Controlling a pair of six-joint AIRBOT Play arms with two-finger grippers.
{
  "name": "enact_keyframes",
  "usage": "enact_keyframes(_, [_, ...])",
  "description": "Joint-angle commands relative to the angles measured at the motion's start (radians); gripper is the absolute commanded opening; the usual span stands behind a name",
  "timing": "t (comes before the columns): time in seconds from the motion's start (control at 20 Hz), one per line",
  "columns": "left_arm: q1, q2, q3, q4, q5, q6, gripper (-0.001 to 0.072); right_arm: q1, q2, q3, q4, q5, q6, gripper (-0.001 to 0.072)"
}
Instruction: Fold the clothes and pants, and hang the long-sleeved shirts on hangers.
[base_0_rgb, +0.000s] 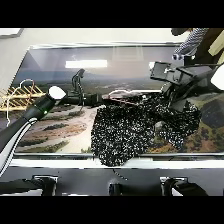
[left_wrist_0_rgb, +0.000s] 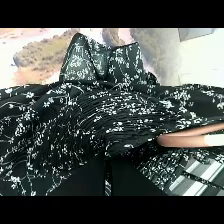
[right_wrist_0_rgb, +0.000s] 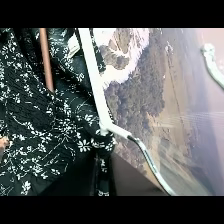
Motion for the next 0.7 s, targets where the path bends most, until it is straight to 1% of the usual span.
enact_keyframes(0.0, [0.003, 0.0, 0.027, 0.006, -0.024, -0.008, 0.0021, 0.001, 0.001, 0.001, -0.008, -0.004, 0.001, 0.003])
enact_keyframes(0.1, [0.003, 0.0, 0.055, 0.007, -0.024, -0.01, 0.0021, 0.001, 0.001, 0.001, -0.007, -0.004, 0.0, 0.003])
enact_keyframes(0.2, [0.003, 0.0, 0.084, 0.032, -0.024, -0.05, 0.0021, 0.001, 0.0, 0.001, -0.004, -0.005, 0.0, 0.003])
enact_keyframes(0.4, [0.003, 0.0, 0.132, 0.041, -0.031, -0.069, 0.0021, 0.001, 0.0, 0.0, -0.003, -0.008, 0.0, 0.003])
enact_keyframes(0.55, [0.003, 0.0, 0.173, 0.051, -0.055, -0.106, 0.0021, 0.001, -0.002, 0.0, -0.003, -0.02, 0.001, 0.003])
enact_keyframes(0.65, [0.001, 0.0, 0.208, 0.083, -0.069, -0.148, 0.0021, 0.001, -0.014, 0.0, 0.004, -0.02, 0.001, 0.003])
